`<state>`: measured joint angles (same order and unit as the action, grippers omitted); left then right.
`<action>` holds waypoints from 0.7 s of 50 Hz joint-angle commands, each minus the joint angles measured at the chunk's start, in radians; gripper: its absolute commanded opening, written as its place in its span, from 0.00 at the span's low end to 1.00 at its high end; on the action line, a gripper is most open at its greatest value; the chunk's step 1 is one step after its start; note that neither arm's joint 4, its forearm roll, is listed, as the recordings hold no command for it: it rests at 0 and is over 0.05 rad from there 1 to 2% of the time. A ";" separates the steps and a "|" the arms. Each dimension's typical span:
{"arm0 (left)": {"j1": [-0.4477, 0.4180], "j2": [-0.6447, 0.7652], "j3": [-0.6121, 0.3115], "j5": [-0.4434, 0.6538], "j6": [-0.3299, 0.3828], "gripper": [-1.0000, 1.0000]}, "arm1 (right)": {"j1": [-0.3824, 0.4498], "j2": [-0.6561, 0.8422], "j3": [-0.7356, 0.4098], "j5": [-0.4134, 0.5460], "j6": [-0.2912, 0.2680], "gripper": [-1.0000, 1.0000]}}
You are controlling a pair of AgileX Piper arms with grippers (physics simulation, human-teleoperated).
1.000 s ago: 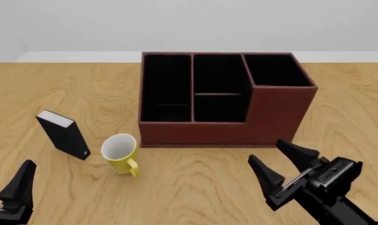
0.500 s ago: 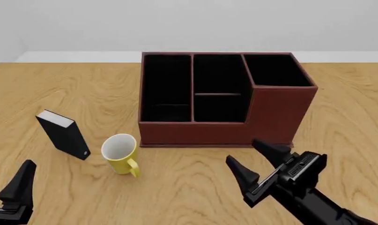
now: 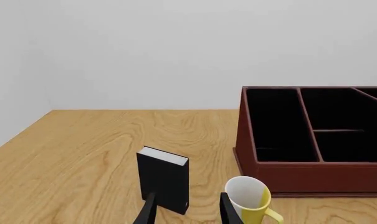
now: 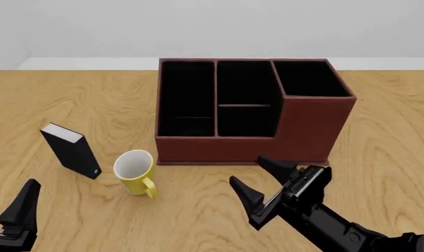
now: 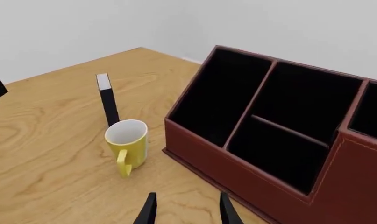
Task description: Pick up the yellow and white mug and place it to the right of the caddy.
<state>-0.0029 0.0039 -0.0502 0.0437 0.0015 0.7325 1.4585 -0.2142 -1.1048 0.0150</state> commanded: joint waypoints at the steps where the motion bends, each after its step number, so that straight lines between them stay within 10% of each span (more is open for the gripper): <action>1: 0.000 0.000 0.000 0.000 0.000 1.00 | 0.038 0.069 -0.048 -0.008 0.015 1.00; 35: 0.000 0.000 0.000 0.000 0.000 1.00 | 0.119 0.244 -0.161 -0.036 0.021 1.00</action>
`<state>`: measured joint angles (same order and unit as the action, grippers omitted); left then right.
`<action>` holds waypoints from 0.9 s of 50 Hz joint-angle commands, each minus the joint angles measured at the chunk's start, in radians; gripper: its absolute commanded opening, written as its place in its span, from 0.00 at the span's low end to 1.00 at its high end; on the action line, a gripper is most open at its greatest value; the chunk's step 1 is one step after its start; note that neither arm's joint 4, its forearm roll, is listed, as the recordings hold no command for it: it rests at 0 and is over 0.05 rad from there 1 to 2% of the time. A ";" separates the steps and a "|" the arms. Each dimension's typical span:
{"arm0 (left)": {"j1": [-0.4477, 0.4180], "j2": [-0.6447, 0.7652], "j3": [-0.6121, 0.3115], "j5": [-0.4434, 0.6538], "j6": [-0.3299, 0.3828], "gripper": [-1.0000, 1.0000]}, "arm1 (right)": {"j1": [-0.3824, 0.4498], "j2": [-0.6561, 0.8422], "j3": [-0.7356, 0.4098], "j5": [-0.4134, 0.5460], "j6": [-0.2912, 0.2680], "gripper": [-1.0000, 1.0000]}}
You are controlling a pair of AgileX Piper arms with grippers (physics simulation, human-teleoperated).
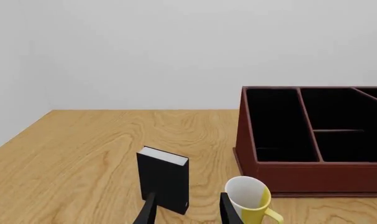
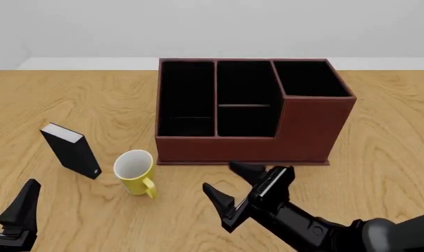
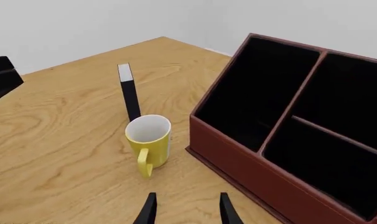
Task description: Pick up the yellow and white mug and place it to the right of the caddy.
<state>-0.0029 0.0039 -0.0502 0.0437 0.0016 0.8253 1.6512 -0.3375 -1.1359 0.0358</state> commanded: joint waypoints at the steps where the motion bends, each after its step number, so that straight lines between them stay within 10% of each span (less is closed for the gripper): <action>1: 0.000 0.000 0.000 0.000 0.000 1.00 | 0.028 0.053 -0.041 -0.003 0.001 1.00; 45: 0.000 0.000 0.000 0.000 0.000 1.00 | 0.095 0.179 -0.208 0.059 0.006 1.00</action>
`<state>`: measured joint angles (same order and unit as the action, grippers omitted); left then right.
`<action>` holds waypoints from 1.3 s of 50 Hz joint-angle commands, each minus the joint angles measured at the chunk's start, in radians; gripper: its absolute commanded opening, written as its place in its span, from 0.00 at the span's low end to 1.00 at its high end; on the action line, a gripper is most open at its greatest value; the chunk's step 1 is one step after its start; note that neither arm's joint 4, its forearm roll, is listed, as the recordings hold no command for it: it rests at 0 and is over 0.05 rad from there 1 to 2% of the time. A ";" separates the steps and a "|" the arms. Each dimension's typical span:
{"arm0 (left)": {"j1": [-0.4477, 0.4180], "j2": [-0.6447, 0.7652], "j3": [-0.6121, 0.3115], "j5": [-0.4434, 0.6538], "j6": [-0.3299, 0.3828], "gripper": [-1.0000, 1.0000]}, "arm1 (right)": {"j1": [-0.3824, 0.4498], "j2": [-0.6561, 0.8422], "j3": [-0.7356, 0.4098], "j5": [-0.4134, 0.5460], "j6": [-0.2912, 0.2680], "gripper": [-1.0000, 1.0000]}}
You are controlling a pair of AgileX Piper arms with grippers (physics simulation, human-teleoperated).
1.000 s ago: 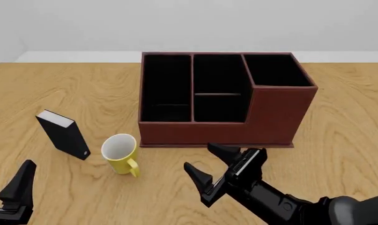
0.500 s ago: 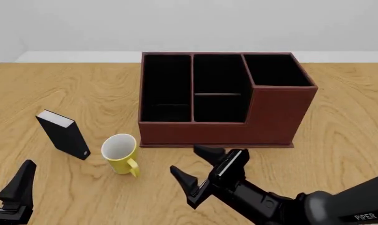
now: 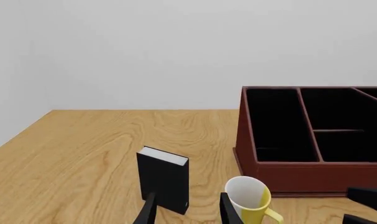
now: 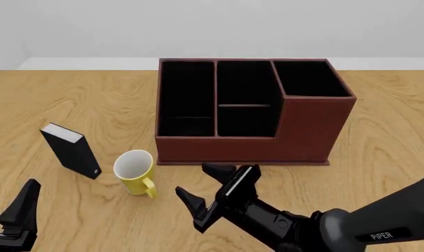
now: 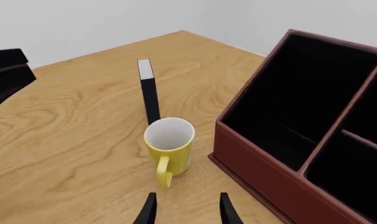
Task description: Pick up the yellow and white mug and place it to the right of the caddy.
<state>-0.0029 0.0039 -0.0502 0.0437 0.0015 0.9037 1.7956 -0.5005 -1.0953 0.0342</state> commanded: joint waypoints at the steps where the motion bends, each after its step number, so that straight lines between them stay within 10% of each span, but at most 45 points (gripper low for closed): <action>1: 0.000 0.000 0.000 0.000 0.000 1.00 | 0.017 0.036 -0.050 0.023 0.007 1.00; 65: 0.000 0.000 0.000 0.000 0.000 1.00 | 0.049 0.203 -0.259 0.115 -0.010 1.00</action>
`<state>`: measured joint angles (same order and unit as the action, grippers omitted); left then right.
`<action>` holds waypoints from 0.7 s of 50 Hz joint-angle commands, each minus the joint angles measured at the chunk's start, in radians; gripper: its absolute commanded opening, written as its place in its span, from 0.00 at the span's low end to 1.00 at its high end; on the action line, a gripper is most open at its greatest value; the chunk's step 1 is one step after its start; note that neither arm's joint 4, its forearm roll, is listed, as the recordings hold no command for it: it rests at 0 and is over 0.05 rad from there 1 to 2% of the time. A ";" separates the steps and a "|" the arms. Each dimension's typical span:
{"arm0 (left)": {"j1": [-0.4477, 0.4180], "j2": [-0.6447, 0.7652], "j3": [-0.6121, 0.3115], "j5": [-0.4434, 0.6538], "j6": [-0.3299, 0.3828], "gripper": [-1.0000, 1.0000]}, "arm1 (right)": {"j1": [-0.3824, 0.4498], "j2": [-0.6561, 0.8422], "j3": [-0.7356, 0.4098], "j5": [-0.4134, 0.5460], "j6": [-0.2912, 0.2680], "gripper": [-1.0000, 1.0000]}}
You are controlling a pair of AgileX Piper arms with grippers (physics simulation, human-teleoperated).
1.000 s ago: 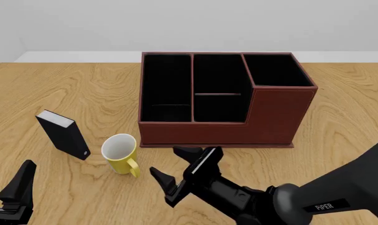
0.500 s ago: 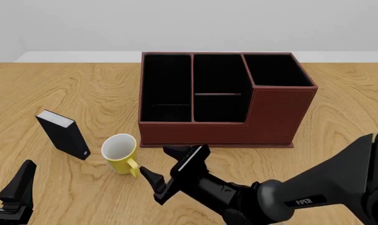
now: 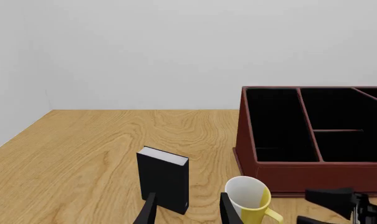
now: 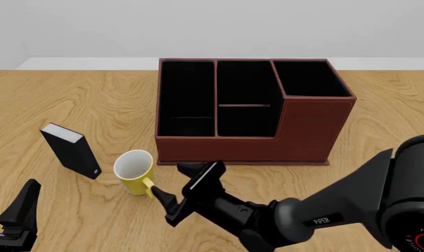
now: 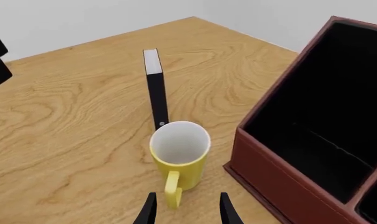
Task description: Pick up the yellow and white mug and place it to the right of the caddy.
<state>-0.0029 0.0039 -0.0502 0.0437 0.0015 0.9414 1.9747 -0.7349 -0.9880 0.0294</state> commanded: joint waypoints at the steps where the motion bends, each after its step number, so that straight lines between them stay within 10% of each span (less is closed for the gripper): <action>1: 0.000 0.000 0.000 0.000 0.000 1.00 | 0.012 0.024 -0.026 0.009 -0.001 1.00; 35: 0.000 0.000 0.000 0.000 0.001 1.00 | 0.014 0.093 -0.107 0.046 -0.002 1.00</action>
<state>-0.0029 0.0039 -0.0502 0.0437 0.0015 0.9539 2.0472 -0.8156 -0.9543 0.0289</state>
